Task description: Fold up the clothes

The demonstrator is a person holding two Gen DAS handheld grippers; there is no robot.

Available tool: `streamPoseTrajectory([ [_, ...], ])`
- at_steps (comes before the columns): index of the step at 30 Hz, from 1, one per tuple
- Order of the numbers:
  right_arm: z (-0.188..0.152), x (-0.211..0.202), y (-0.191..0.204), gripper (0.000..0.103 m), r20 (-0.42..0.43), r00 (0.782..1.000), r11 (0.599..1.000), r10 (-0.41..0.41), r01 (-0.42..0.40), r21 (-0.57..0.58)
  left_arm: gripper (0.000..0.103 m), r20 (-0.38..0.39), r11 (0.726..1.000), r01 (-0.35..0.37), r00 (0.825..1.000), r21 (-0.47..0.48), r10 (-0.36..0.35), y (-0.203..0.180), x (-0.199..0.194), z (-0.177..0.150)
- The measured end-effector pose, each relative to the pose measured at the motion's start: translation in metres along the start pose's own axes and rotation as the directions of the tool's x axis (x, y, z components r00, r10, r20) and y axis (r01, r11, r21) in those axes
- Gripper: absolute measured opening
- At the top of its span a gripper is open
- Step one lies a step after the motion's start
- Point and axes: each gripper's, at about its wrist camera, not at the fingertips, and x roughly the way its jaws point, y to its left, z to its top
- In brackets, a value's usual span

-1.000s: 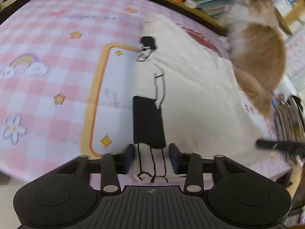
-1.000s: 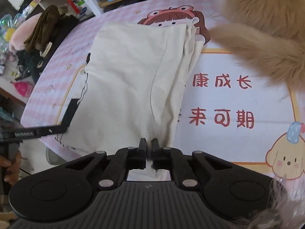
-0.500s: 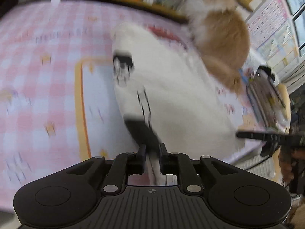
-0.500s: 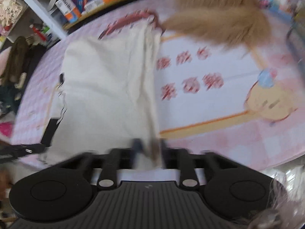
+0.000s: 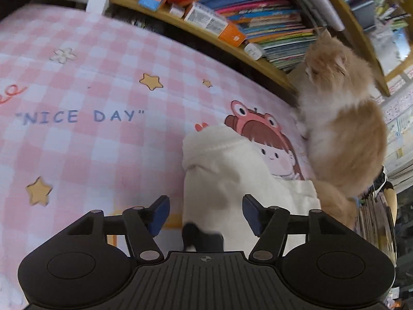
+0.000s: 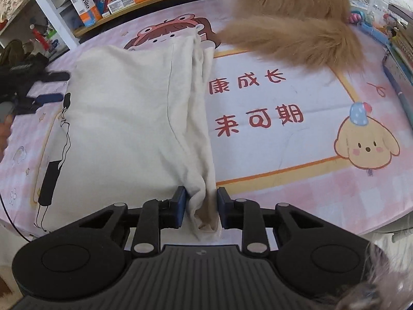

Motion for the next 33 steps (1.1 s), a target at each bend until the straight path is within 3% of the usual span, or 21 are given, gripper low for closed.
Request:
streamPoseTrajectory([
  [4, 0.001, 0.0, -0.002, 0.024, -0.002, 1.0, 1.0, 0.012, -0.012, -0.004, 0.059, 0.04, 0.991, 0.079, 0.996, -0.11, -0.075, 0.014, 0.011, 0.007],
  [5, 0.0, 0.0, -0.002, 0.024, -0.002, 1.0, 1.0, 0.013, -0.013, -0.006, 0.052, 0.056, 0.986, 0.099, 0.994, -0.135, -0.093, 0.017, 0.013, 0.007],
  [6, 0.0, 0.0, -0.002, 0.024, -0.002, 1.0, 1.0, 0.014, -0.014, -0.008, 0.041, 0.062, 0.988, 0.098, 0.994, -0.122, -0.091, 0.015, 0.013, 0.007],
  [7, 0.0, 0.0, -0.002, 0.024, -0.003, 1.0, 1.0, 0.015, -0.015, -0.008, 0.019, 0.066, 0.99, 0.093, 0.994, -0.103, -0.086, 0.012, 0.013, 0.006],
  [8, 0.001, 0.0, -0.002, 0.024, -0.004, 1.0, 1.0, 0.017, -0.017, -0.009, 0.01, 0.07, 0.993, 0.088, 0.994, -0.084, -0.082, 0.009, 0.012, 0.006],
  [10, 0.001, 0.001, -0.003, 0.024, -0.005, 1.0, 1.0, 0.023, -0.023, -0.01, 0.008, 0.191, 0.992, 0.01, 0.981, 0.128, -0.034, -0.026, -0.01, -0.003],
  [12, 0.002, 0.002, -0.004, 0.024, -0.005, 0.999, 0.999, 0.035, -0.035, -0.002, 0.008, 0.324, 0.931, -0.054, 0.943, 0.361, -0.071, -0.064, -0.037, -0.018],
  [15, 0.003, 0.004, -0.003, 0.024, 0.003, 0.999, 0.999, 0.04, -0.04, 0.018, 0.012, 0.291, 0.924, -0.107, 0.957, 0.366, -0.004, -0.07, -0.029, -0.008],
  [17, 0.005, 0.006, 0.002, 0.024, -0.001, 1.0, 1.0, 0.029, -0.029, 0.002, 0.016, 0.212, 0.959, -0.158, 0.971, 0.235, 0.108, -0.048, -0.011, 0.009],
  [18, 0.007, 0.008, 0.003, 0.024, -0.004, 1.0, 1.0, 0.027, -0.027, -0.006, 0.016, 0.164, 0.979, -0.153, 0.978, 0.137, 0.13, -0.032, -0.006, 0.016],
  [20, 0.009, 0.009, 0.005, 0.024, -0.007, 1.0, 1.0, 0.025, -0.025, -0.013, 0.019, 0.144, 0.997, -0.071, 0.987, -0.029, 0.074, -0.009, -0.015, 0.015],
  [21, 0.01, 0.01, 0.005, 0.024, -0.01, 1.0, 1.0, 0.024, -0.024, -0.018, 0.024, 0.146, 0.999, -0.025, 0.989, -0.04, 0.03, -0.005, -0.022, 0.009],
  [22, 0.01, 0.01, 0.005, 0.024, -0.012, 1.0, 0.999, 0.027, -0.027, -0.024, 0.037, 0.149, 0.999, 0.022, 0.989, -0.039, -0.016, -0.001, -0.031, 0.003],
  [23, 0.01, 0.01, 0.004, 0.024, -0.014, 0.999, 0.999, 0.032, -0.032, -0.028, 0.051, 0.14, 1.0, 0.018, 0.99, -0.016, -0.015, 0.0, -0.039, -0.006],
  [24, 0.01, 0.01, 0.002, 0.024, -0.015, 0.999, 0.999, 0.041, -0.041, -0.024, 0.055, 0.125, 1.0, -0.006, 0.992, 0.011, 0.004, -0.001, -0.046, -0.015],
  [29, 0.013, 0.01, -0.009, 0.024, -0.027, 0.996, 0.996, 0.09, -0.09, 0.009, 0.056, 0.008, 0.995, -0.079, 0.997, 0.065, 0.079, 0.005, -0.066, -0.079],
  [33, 0.016, 0.01, -0.015, 0.025, -0.045, 0.991, 0.992, 0.127, -0.125, 0.034, 0.057, -0.009, 0.997, -0.059, 0.998, 0.039, 0.06, 0.002, -0.081, -0.116],
])
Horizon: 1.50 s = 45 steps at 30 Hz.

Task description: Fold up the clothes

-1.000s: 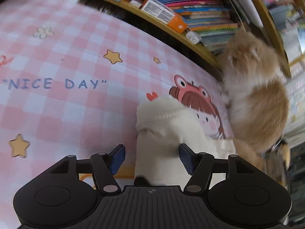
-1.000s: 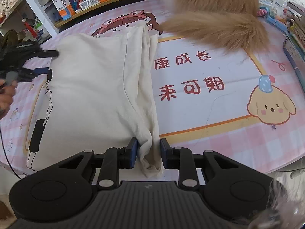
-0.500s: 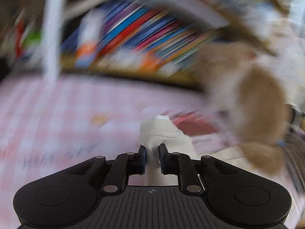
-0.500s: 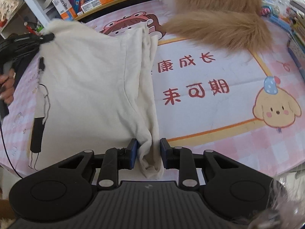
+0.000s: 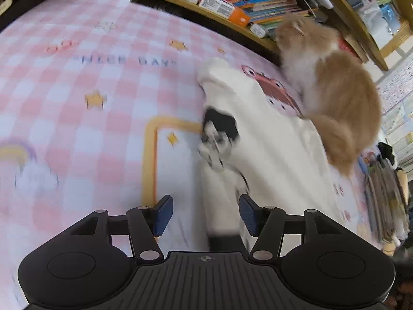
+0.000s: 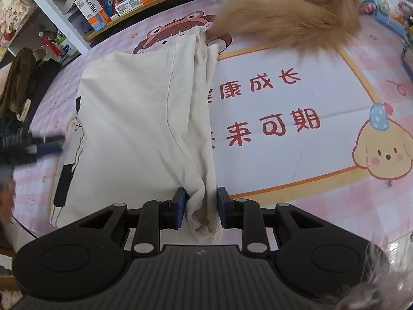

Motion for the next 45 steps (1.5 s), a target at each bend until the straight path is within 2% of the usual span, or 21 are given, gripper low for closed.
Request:
streamPoseTrajectory([
  [3, 0.001, 0.0, -0.005, 0.026, -0.015, 0.999, 1.0, 0.028, -0.028, 0.011, 0.051, 0.013, 1.0, 0.001, 1.0, -0.008, -0.001, -0.007, -0.005, -0.019],
  [5, 0.001, -0.001, -0.006, 0.026, -0.018, 0.999, 0.999, 0.04, -0.04, -0.006, 0.028, -0.016, 0.998, 0.025, 1.0, -0.052, -0.026, -0.011, -0.004, -0.03],
  [6, 0.001, -0.001, -0.006, 0.026, -0.019, 0.999, 0.999, 0.043, -0.043, -0.015, 0.023, -0.031, 0.996, 0.038, 0.999, -0.076, -0.04, -0.014, -0.003, -0.036],
  [7, 0.001, -0.001, -0.005, 0.025, -0.019, 0.999, 0.999, 0.045, -0.045, -0.025, 0.012, -0.039, 0.996, 0.041, 0.998, -0.077, -0.044, -0.017, -0.003, -0.042],
  [8, 0.001, 0.0, -0.005, 0.021, -0.019, 0.999, 0.998, 0.045, -0.046, -0.035, 0.008, -0.035, 0.997, 0.038, 0.999, -0.06, -0.04, -0.021, -0.006, -0.046],
  [10, 0.001, 0.0, -0.005, 0.018, -0.016, 0.999, 0.997, 0.051, -0.052, -0.058, 0.007, 0.021, 0.999, 0.021, 1.0, -0.024, -0.021, -0.03, -0.02, -0.051],
  [13, 0.001, -0.003, -0.003, 0.013, -0.002, 0.997, 0.994, 0.071, -0.071, -0.083, 0.005, 0.13, 1.0, -0.01, 0.992, 0.016, 0.008, -0.041, -0.046, -0.052],
  [14, 0.0, -0.005, -0.001, 0.012, 0.002, 0.996, 0.992, 0.084, -0.083, -0.097, 0.005, 0.132, 1.0, -0.013, 0.991, 0.017, 0.011, -0.04, -0.047, -0.052],
  [17, -0.002, -0.004, -0.001, 0.012, -0.019, 0.995, 0.989, 0.097, -0.098, -0.107, 0.005, 0.039, 0.997, -0.065, 0.997, -0.034, 0.066, -0.022, -0.031, -0.056],
  [20, -0.005, -0.001, -0.001, 0.017, -0.043, 0.993, 0.987, 0.107, -0.111, -0.114, 0.006, 0.032, 0.997, -0.044, 0.998, -0.061, 0.046, -0.017, -0.03, -0.06],
  [23, -0.01, -0.004, -0.005, 0.025, -0.047, 0.993, 0.99, 0.109, -0.113, -0.09, 0.012, 0.012, 0.998, -0.056, 0.998, -0.042, 0.057, -0.018, -0.027, -0.061],
  [27, -0.012, -0.005, -0.006, 0.025, -0.044, 0.993, 0.992, 0.11, -0.113, -0.052, 0.017, 0.01, 0.997, -0.08, 0.997, -0.011, 0.08, -0.021, -0.028, -0.061],
  [31, -0.013, -0.006, -0.005, 0.03, -0.041, 0.993, 0.994, 0.108, -0.109, -0.026, 0.021, 0.073, 0.979, -0.169, 0.984, 0.117, 0.161, -0.034, -0.044, -0.06],
  [33, -0.014, -0.006, -0.005, 0.031, -0.039, 0.993, 0.994, 0.109, -0.11, -0.009, 0.027, 0.104, 0.96, -0.203, 0.977, 0.191, 0.185, -0.041, -0.051, -0.06],
  [35, -0.014, -0.005, -0.003, 0.032, -0.038, 0.994, 0.995, 0.1, -0.1, -0.009, 0.046, 0.133, 0.942, -0.206, 0.975, 0.264, 0.176, -0.05, -0.057, -0.061],
  [36, -0.014, -0.005, -0.001, 0.032, -0.038, 0.995, 0.996, 0.091, -0.092, -0.015, 0.052, 0.152, 0.931, -0.204, 0.975, 0.304, 0.164, -0.056, -0.059, -0.062],
  [38, -0.015, -0.005, 0.005, 0.033, -0.039, 0.997, 0.997, 0.071, -0.072, -0.038, 0.074, 0.191, 0.901, -0.2, 0.972, 0.384, 0.134, -0.069, -0.062, -0.065],
  [40, -0.015, -0.004, 0.01, 0.033, -0.04, 0.998, 0.997, 0.047, -0.049, -0.056, 0.084, 0.202, 0.872, -0.179, 0.975, 0.456, 0.095, -0.082, -0.061, -0.068],
  [42, -0.016, -0.003, 0.013, 0.032, -0.041, 0.999, 0.998, 0.03, -0.032, -0.06, 0.085, 0.184, 0.842, -0.147, 0.981, 0.519, 0.058, -0.094, -0.056, -0.07],
  [45, -0.015, -0.002, 0.014, 0.018, -0.053, 0.998, 0.999, 0.032, -0.034, -0.039, 0.085, 0.13, 0.798, -0.103, 0.991, 0.593, 0.032, -0.108, -0.044, -0.073],
])
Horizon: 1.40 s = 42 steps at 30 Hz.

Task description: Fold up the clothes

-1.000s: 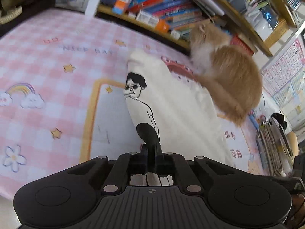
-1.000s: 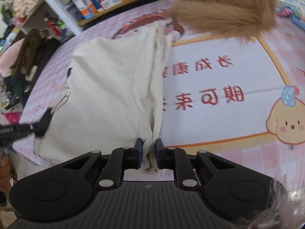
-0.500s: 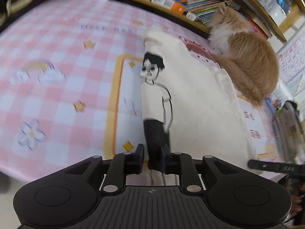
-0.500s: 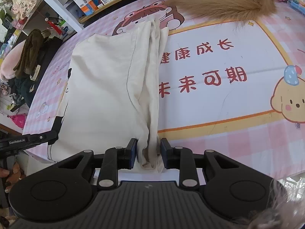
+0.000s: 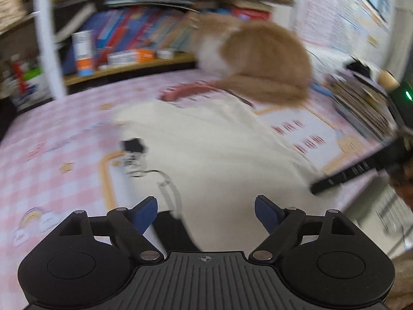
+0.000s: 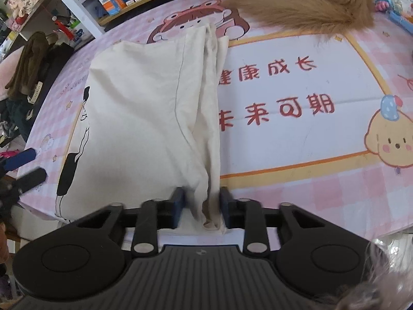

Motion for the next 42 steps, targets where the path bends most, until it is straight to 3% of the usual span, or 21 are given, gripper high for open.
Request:
streamPoseTrajectory([
  [4, 0.007, -0.01, -0.002, 0.01, 0.006, 0.997, 0.992, 0.073, -0.073, 0.106, 0.085, -0.022, 0.993, 0.043, 0.999, 0.107, -0.041, -0.02, 0.009, -0.002],
  [8, 0.018, -0.026, -0.005, 0.008, 0.067, 0.974, 0.945, 0.214, -0.224, 0.238, 0.085, -0.032, 0.984, 0.145, 0.989, 0.105, -0.142, -0.03, 0.012, -0.005],
  [12, 0.024, -0.03, 0.006, 0.008, 0.082, 0.964, 0.931, 0.251, -0.264, 0.253, 0.085, -0.058, 0.964, 0.204, 0.979, 0.169, -0.197, -0.049, 0.02, -0.008],
  [16, 0.027, -0.03, 0.011, 0.008, 0.087, 0.958, 0.918, 0.272, -0.286, 0.274, 0.083, -0.062, 0.942, 0.167, 0.986, 0.29, -0.156, -0.072, 0.029, -0.013],
  [21, 0.029, -0.031, 0.007, 0.008, 0.108, 0.948, 0.89, 0.301, -0.319, 0.327, 0.081, -0.023, 0.889, 0.095, 0.995, 0.447, -0.095, -0.104, 0.038, -0.019],
  [25, 0.027, -0.036, 0.003, 0.008, 0.119, 0.945, 0.877, 0.303, -0.326, 0.352, 0.049, -0.008, 0.869, 0.019, 1.0, 0.495, -0.017, -0.114, 0.049, -0.024],
  [26, 0.026, -0.036, 0.002, 0.008, 0.117, 0.947, 0.879, 0.3, -0.322, 0.352, 0.04, -0.003, 0.875, 0.008, 1.0, 0.485, -0.008, -0.111, 0.05, -0.023],
  [29, 0.025, -0.039, 0.003, 0.009, 0.107, 0.956, 0.909, 0.274, -0.294, 0.297, 0.029, -0.003, 0.9, 0.01, 1.0, 0.437, -0.009, -0.102, 0.047, -0.019],
  [31, 0.023, -0.045, 0.011, 0.02, 0.107, 0.971, 0.956, 0.213, -0.229, 0.182, 0.029, -0.005, 0.911, 0.024, 1.0, 0.411, -0.024, -0.097, 0.043, -0.015],
  [33, 0.018, -0.054, 0.025, 0.046, 0.124, 0.985, 0.993, 0.119, -0.116, -0.026, 0.029, -0.014, 0.917, 0.04, 0.999, 0.398, -0.038, -0.094, 0.042, -0.013],
  [34, 0.015, -0.057, 0.033, 0.06, 0.134, 0.988, 0.989, 0.081, -0.063, -0.134, 0.03, -0.02, 0.918, 0.049, 0.999, 0.393, -0.045, -0.093, 0.042, -0.013],
  [36, 0.003, -0.06, 0.05, 0.066, 0.141, 0.99, 0.914, 0.006, 0.052, -0.401, 0.031, -0.03, 0.922, 0.063, 0.998, 0.383, -0.055, -0.091, 0.043, -0.011],
  [38, -0.011, -0.058, 0.063, 0.074, 0.142, 0.989, 0.77, -0.053, 0.131, -0.624, 0.031, -0.034, 0.925, 0.072, 0.997, 0.372, -0.063, -0.088, 0.044, -0.01],
  [40, -0.032, -0.053, 0.074, 0.081, 0.152, 0.985, 0.535, -0.086, 0.174, -0.827, 0.031, -0.038, 0.93, 0.08, 0.997, 0.358, -0.071, -0.086, 0.044, -0.008],
  [42, -0.055, -0.046, 0.08, 0.083, 0.178, 0.979, 0.28, -0.102, 0.2, -0.939, 0.031, -0.037, 0.937, 0.085, 0.996, 0.338, -0.077, -0.083, 0.044, -0.007],
])
